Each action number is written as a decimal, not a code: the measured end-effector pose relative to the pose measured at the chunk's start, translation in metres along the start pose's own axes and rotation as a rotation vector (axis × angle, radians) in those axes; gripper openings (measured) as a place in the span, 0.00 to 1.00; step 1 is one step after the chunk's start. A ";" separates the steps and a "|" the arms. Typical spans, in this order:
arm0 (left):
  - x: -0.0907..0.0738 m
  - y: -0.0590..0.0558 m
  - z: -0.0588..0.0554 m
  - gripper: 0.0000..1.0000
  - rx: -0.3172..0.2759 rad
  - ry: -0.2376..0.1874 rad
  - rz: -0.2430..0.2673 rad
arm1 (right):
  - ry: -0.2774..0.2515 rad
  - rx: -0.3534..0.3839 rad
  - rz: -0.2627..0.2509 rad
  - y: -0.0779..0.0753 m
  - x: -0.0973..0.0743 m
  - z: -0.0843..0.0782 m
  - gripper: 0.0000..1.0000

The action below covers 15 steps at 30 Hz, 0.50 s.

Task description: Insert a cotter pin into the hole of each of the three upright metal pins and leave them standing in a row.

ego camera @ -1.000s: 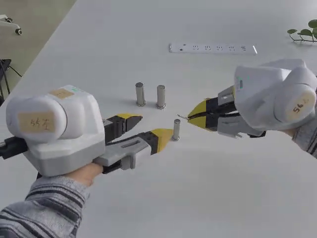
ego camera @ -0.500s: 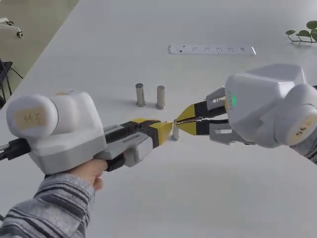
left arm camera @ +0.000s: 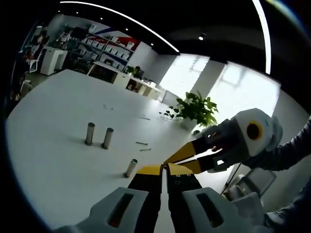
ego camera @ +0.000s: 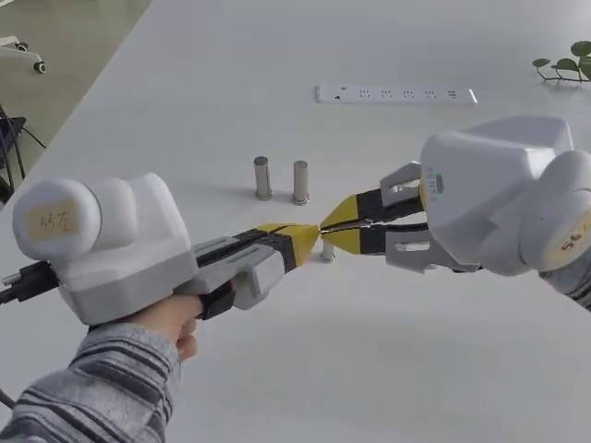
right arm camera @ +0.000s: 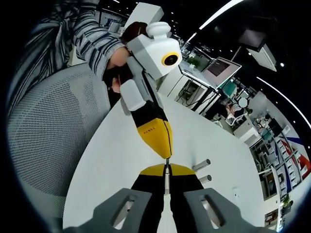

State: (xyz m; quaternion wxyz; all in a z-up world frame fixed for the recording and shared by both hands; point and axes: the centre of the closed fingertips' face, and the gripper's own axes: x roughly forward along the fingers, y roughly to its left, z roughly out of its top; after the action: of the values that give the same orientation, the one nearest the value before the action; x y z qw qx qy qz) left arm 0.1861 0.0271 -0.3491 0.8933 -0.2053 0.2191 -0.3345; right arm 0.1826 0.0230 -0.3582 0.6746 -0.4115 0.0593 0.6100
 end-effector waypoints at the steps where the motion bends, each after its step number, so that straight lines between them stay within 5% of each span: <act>1: 0.000 0.000 0.000 0.00 0.005 0.000 -0.003 | 0.000 0.005 -0.003 0.000 0.000 0.000 0.00; 5: 0.000 -0.004 -0.003 0.00 0.068 0.017 -0.010 | 0.004 0.061 0.014 0.002 -0.001 -0.001 0.00; 15: 0.000 -0.008 -0.017 0.00 0.361 0.125 -0.033 | -0.001 0.189 0.050 0.011 -0.004 -0.010 0.04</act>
State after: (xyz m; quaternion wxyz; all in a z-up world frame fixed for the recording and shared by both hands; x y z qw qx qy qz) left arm 0.1728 0.0182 -0.3590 0.8947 -0.0242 0.2071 -0.3949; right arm 0.1760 0.0129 -0.3682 0.6950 -0.3441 0.1267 0.6185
